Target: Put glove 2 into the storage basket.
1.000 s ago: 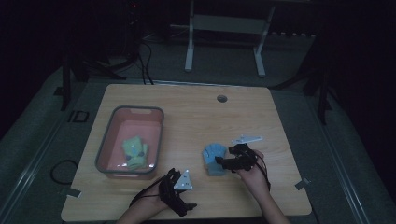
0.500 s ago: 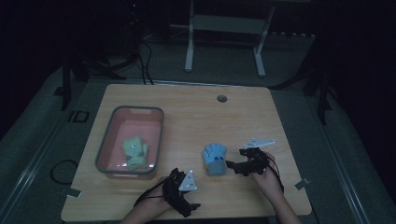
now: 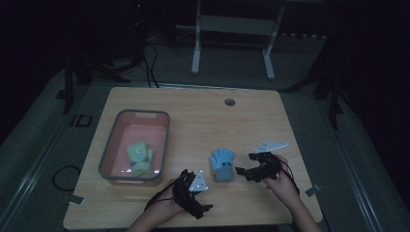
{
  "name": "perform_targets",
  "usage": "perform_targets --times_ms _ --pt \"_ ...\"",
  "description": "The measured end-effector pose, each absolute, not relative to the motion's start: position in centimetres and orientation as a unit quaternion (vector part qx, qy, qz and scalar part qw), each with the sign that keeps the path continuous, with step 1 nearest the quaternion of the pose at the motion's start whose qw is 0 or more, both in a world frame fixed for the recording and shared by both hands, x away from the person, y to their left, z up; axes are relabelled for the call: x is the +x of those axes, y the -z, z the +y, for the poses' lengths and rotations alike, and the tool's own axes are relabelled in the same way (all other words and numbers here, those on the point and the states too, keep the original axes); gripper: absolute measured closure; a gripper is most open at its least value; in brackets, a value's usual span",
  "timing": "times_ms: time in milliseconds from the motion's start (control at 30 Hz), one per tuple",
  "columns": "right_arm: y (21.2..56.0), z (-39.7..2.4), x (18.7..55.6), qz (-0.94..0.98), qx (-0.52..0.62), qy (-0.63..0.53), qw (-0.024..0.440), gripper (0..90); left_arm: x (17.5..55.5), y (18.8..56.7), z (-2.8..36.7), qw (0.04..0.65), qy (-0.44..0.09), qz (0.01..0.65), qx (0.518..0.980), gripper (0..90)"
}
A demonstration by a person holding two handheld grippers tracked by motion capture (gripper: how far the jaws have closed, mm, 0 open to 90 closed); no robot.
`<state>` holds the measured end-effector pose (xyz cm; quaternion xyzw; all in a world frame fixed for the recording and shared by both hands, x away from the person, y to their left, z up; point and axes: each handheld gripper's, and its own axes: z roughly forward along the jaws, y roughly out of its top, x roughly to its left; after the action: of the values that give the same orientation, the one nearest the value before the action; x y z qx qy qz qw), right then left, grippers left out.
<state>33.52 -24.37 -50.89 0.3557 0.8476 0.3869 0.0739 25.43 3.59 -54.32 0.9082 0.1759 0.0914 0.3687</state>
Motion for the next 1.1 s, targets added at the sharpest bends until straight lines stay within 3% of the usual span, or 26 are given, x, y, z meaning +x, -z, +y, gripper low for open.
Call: perform_targets --times_ms 267,500,633,1100 --pt "50.7 -24.5 33.8 0.843 0.354 -0.397 0.080 14.0 26.3 53.9 2.6 0.363 -0.104 0.162 0.912 2.0" --pt "50.7 -24.8 34.3 0.842 0.347 -0.403 0.084 23.6 27.1 52.9 1.9 0.363 -0.119 0.145 0.913 2.0" --pt "50.5 -24.7 34.8 0.840 0.348 -0.408 0.082 28.7 27.6 52.6 1.4 0.360 -0.128 0.135 0.914 4.8" --pt "50.6 -23.2 37.5 0.839 0.361 -0.400 0.078 33.7 29.3 52.1 -1.2 0.356 -0.153 0.088 0.918 15.7"
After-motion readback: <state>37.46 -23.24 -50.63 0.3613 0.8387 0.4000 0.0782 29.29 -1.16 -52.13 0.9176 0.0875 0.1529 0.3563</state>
